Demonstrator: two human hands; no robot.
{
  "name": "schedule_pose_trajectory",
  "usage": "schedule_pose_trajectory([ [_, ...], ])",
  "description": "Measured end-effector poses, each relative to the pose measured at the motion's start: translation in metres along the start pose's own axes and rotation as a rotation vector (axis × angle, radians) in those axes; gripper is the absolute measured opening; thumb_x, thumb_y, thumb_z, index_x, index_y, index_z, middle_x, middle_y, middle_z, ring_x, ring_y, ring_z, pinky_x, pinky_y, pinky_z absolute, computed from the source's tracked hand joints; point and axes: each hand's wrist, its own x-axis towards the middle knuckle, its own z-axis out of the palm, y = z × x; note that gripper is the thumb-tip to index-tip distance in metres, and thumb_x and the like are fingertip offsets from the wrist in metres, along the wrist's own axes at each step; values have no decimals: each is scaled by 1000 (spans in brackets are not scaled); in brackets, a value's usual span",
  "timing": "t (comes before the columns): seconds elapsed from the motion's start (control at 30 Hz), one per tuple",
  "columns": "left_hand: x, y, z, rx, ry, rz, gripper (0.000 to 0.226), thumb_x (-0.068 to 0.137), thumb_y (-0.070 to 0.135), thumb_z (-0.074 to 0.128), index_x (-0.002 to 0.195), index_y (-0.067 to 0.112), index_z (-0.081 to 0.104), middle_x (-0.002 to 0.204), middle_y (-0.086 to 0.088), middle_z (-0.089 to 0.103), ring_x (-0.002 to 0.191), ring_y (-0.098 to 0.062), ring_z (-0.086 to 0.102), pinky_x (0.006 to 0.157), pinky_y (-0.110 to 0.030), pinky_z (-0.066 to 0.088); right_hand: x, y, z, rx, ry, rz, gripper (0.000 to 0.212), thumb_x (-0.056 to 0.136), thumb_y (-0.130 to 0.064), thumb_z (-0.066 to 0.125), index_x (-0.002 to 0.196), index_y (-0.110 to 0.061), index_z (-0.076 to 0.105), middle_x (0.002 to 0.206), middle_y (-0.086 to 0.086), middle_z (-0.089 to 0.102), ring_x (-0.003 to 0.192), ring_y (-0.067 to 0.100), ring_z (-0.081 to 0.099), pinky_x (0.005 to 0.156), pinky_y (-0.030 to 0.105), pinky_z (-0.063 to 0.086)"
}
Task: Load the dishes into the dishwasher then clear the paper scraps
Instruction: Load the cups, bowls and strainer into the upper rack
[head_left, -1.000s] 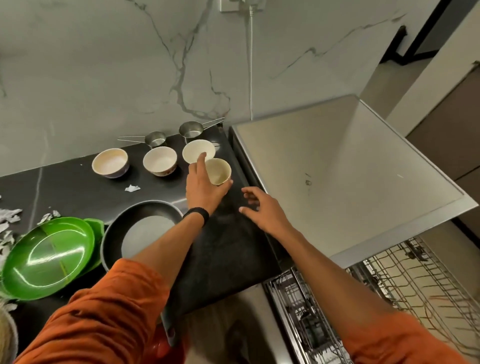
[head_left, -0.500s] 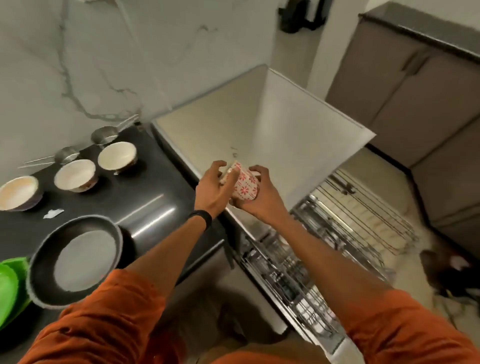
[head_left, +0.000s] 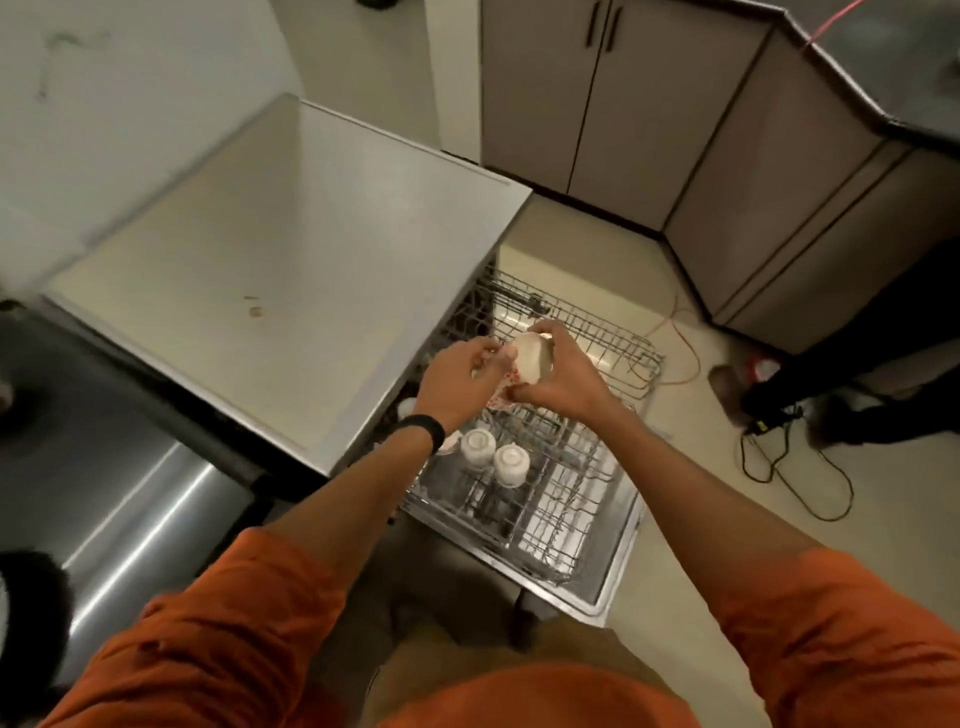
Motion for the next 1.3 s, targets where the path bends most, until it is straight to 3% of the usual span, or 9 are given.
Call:
schedule_pose_trajectory([
  [0.13,9,16,38,-55,-72,-116,52,87,66,62,124,30,62,105,10,68,94,-8,63,79,-26,50,12,34,-20,-9,-61,9,92,62,-29,91,140,-21,42,126,1,53,104,18,56,71,24,49],
  [0.33,26,0,79,-101,-110,-276,39,89,48,67,122,28,64,107,3,70,99,-18,65,90,-41,54,25,78,-18,102,-176,103,95,59,-49,79,145,-29,45,138,1,52,118,23,56,89,42,57],
  [0.47,44,-28,106,-115,-234,-325,37,91,41,66,124,24,64,112,-2,71,100,-18,65,91,-42,54,36,117,-2,302,-198,263,61,89,-15,70,146,-25,48,143,8,46,113,29,61,78,49,63],
  [0.53,53,-48,121,-145,-300,-348,46,86,46,64,125,23,63,111,-2,72,102,-20,67,92,-46,55,44,138,9,342,-186,325,57,93,-2,61,145,-24,51,144,8,44,117,31,59,77,49,63],
  [0.67,73,-90,147,-161,-356,-393,53,83,41,60,130,17,62,117,-4,71,108,-23,66,95,-48,54,62,173,39,400,-179,399,61,93,7,60,145,-21,50,149,7,41,126,32,53,77,51,63],
  [0.83,92,-126,170,-205,-430,-463,41,99,14,56,139,11,56,127,-7,65,117,-23,61,90,-31,49,74,200,72,426,-158,446,61,93,10,60,146,-16,48,153,7,37,131,34,49,79,52,62],
  [0.97,98,-145,182,-215,-466,-497,40,99,8,51,139,11,55,129,-8,62,118,-24,57,97,-36,49,78,212,89,369,-136,471,58,91,11,61,143,-13,49,137,7,43,128,35,50,76,54,62],
  [1.1,100,-155,189,-202,-482,-505,44,97,0,48,139,10,56,132,-11,61,118,-24,55,93,-31,46,77,218,99,279,-114,497,53,91,11,59,137,-14,52,122,9,48,111,37,60,64,41,64],
  [1.3,98,-171,194,-141,-521,-485,47,98,8,48,144,16,51,139,-8,58,125,-26,54,107,-43,46,74,226,110,227,-73,468,47,92,7,61,134,-12,55,120,12,48,107,36,62,68,49,64],
])
